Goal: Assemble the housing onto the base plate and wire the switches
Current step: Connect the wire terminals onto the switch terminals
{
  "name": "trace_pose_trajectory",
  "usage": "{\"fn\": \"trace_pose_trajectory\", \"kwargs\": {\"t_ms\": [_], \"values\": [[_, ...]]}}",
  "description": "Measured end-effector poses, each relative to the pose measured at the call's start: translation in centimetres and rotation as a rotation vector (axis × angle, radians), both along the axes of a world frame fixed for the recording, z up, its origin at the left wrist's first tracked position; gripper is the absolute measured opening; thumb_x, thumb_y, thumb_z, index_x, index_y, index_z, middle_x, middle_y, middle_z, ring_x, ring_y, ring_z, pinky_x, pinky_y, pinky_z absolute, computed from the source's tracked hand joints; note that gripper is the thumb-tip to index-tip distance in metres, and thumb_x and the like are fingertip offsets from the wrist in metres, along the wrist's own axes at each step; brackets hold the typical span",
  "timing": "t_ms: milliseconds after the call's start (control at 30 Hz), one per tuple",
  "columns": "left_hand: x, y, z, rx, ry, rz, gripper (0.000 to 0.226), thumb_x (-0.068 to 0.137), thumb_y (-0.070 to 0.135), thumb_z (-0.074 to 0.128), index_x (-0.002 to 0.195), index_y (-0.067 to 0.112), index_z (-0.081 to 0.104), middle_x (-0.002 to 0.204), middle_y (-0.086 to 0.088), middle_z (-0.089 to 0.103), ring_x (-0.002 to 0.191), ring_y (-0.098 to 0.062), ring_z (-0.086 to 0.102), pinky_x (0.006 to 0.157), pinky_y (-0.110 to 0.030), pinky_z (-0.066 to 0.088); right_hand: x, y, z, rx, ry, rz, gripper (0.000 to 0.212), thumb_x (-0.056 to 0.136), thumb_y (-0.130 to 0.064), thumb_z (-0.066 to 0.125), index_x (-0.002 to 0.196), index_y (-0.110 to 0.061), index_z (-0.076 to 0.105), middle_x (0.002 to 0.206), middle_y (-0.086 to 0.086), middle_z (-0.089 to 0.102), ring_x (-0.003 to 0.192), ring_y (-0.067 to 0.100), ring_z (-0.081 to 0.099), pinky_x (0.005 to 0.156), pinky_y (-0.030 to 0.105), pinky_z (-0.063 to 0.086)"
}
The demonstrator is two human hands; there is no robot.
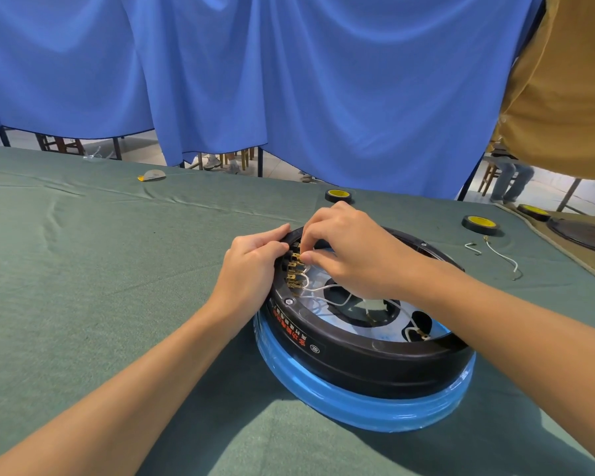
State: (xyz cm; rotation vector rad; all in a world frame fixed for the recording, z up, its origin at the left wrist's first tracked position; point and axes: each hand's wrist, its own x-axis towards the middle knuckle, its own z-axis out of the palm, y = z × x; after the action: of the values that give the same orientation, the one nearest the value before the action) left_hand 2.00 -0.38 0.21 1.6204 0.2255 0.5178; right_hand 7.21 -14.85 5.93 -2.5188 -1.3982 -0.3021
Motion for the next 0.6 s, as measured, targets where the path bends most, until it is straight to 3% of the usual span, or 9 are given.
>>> {"fn": "trace_pose_trajectory", "kwargs": {"t_ms": [333, 467, 600], "values": [[0.0, 0.2, -0.2, 0.014, 0.019, 0.005, 0.037, 0.093, 0.003, 0.051, 0.128, 0.008, 0.063, 0.127, -0.009, 0.066, 0.121, -0.022, 0.059, 0.11, -0.044, 0.04, 0.1, 0.0, -0.3, -0.004, -0.088, -0.013, 0.009, 0.097, -0.035, 0.053, 0.092, -0.028, 0.056, 0.106, -0.011, 0.054, 0.105, 0.01, 0.041, 0.073, 0.028, 0.034], [0.0, 0.2, -0.2, 0.01, 0.024, 0.001, 0.037, 0.094, 0.003, 0.051, 0.128, 0.009, 0.063, 0.126, -0.008, 0.066, 0.119, -0.022, 0.06, 0.109, -0.044, 0.041, 0.4, 0.0, 0.1, -0.032, -0.044, 0.033, 0.011, 0.097, -0.033, 0.053, 0.087, -0.03, 0.051, 0.101, -0.012, 0.048, 0.099, 0.008, 0.039, 0.08, 0.037, 0.045], [0.0, 0.1, -0.2, -0.011, 0.025, 0.002, 0.037, 0.094, 0.002, 0.05, 0.128, 0.008, 0.063, 0.125, -0.01, 0.066, 0.118, -0.024, 0.06, 0.109, -0.045, 0.041, 0.8, 0.0, 1.1, -0.091, -0.011, 0.082, 0.013, 0.097, -0.031, 0.054, 0.084, -0.029, 0.05, 0.1, -0.01, 0.046, 0.095, 0.01, 0.038, 0.09, 0.043, 0.043]]}}
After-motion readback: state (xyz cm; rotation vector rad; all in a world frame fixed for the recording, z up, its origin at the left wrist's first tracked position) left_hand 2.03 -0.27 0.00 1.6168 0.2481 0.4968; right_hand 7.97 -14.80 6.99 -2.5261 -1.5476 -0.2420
